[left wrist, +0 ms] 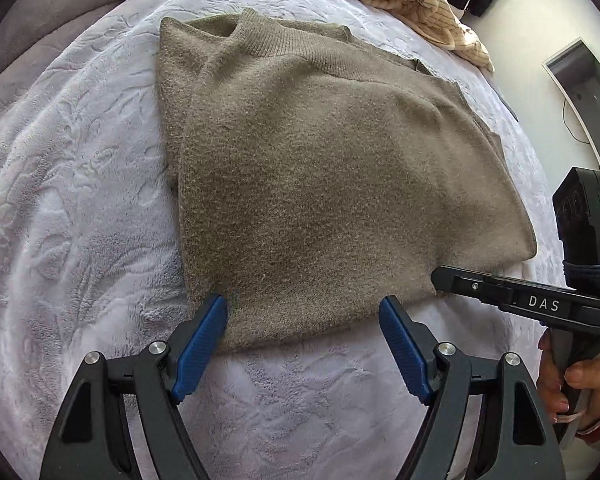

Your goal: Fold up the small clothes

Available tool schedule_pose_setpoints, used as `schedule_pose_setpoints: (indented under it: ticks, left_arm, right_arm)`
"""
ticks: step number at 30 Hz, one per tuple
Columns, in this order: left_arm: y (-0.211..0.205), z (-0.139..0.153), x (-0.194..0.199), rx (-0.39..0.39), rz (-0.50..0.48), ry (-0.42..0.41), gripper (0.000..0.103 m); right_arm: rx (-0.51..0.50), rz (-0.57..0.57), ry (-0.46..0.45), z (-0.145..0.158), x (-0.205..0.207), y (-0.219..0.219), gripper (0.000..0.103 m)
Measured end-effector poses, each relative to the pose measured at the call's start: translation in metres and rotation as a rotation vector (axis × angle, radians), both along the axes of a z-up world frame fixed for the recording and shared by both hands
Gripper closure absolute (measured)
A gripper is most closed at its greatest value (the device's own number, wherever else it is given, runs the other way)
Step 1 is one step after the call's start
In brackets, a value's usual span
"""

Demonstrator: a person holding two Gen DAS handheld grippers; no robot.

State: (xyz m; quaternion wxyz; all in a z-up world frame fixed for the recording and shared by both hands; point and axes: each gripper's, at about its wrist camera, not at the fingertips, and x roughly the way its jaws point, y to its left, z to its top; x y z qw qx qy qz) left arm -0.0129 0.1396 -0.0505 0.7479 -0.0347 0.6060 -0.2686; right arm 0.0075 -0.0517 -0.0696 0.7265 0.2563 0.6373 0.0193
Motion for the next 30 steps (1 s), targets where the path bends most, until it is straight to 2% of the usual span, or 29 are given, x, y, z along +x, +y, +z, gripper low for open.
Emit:
schedule_pose_setpoints:
  ticks: [6,12,19,20,22,26,29,30]
  left_arm:
    - [0.01,0.016,-0.006,0.043,0.036,-0.002,0.024]
    - [0.025,0.012,-0.004,0.075,0.104,0.025,0.024]
    - [0.027,0.005,-0.005,0.09,0.104,0.061,0.024]
    - [0.027,0.005,-0.005,0.089,0.107,0.061,0.018]
    - [0.028,0.006,-0.004,0.1,0.124,0.059,0.0]
    - [0.032,0.005,-0.002,0.111,0.147,0.059,0.0]
    - [0.033,0.004,-0.001,0.114,0.151,0.059,0.0]
    - [0.032,0.004,-0.001,0.116,0.15,0.06,0.0]
  right_arm:
    - [0.045,0.02,0.043,0.001,-0.017,0.008,0.094]
    - [0.093,0.0,0.037,0.005,-0.034,0.015,0.094]
    - [0.121,0.009,0.051,0.007,-0.042,0.012,0.094]
    - [0.124,0.009,0.053,0.007,-0.04,0.015,0.094]
    - [0.127,0.01,0.053,0.007,-0.039,0.016,0.094]
    - [0.132,0.011,0.055,0.007,-0.036,0.018,0.093]
    - [0.13,0.015,0.06,0.007,-0.034,0.02,0.084]
    - [0.132,0.015,0.059,0.008,-0.036,0.017,0.076]
